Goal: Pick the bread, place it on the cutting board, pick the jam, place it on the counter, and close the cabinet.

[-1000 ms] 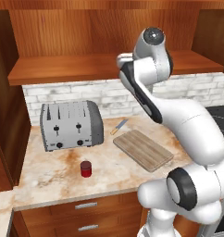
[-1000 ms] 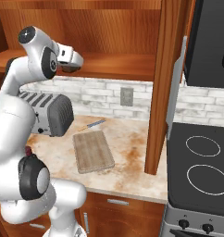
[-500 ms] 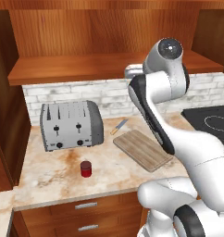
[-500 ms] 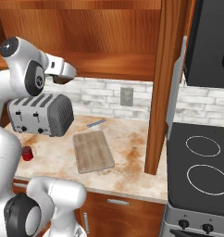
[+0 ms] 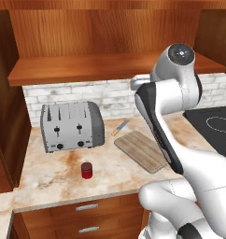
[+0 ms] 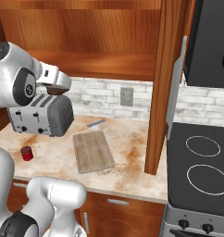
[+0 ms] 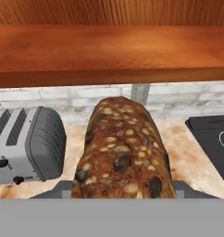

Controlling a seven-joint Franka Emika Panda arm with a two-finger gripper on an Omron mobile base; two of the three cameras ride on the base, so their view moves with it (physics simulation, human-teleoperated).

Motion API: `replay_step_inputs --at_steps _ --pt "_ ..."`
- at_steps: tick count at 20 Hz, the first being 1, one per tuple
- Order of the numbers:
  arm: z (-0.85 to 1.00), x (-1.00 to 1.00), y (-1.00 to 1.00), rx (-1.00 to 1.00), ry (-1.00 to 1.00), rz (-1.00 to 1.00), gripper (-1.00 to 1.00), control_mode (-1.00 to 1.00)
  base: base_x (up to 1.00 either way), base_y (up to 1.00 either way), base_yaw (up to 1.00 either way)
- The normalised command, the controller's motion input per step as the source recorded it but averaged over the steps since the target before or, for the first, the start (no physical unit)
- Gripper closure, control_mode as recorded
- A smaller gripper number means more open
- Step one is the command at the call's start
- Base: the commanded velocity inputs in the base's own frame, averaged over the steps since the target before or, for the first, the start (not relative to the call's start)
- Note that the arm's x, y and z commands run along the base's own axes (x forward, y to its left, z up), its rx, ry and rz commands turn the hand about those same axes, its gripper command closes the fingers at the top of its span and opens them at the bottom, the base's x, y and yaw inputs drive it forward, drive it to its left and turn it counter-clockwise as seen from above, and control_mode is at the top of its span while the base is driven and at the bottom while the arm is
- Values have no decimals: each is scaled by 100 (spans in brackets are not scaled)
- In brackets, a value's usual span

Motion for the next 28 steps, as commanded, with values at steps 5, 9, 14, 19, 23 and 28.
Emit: replay_step_inputs --at_steps 5,9,14,19,23,28 --pt "-2 -34 -7 0 16 0 100 -100 0 0 0" --pt "-14 -24 -11 0 13 0 100 -100 0 0 0" --pt "-25 -21 -9 0 12 0 100 -100 0 0 0" --pt "-50 -12 -10 0 2 0 100 -100 0 0 0" --pt "-63 -1 -12 0 0 0 100 -100 0 0 0" --pt "-65 0 -2 0 0 0 100 -100 0 0 0"
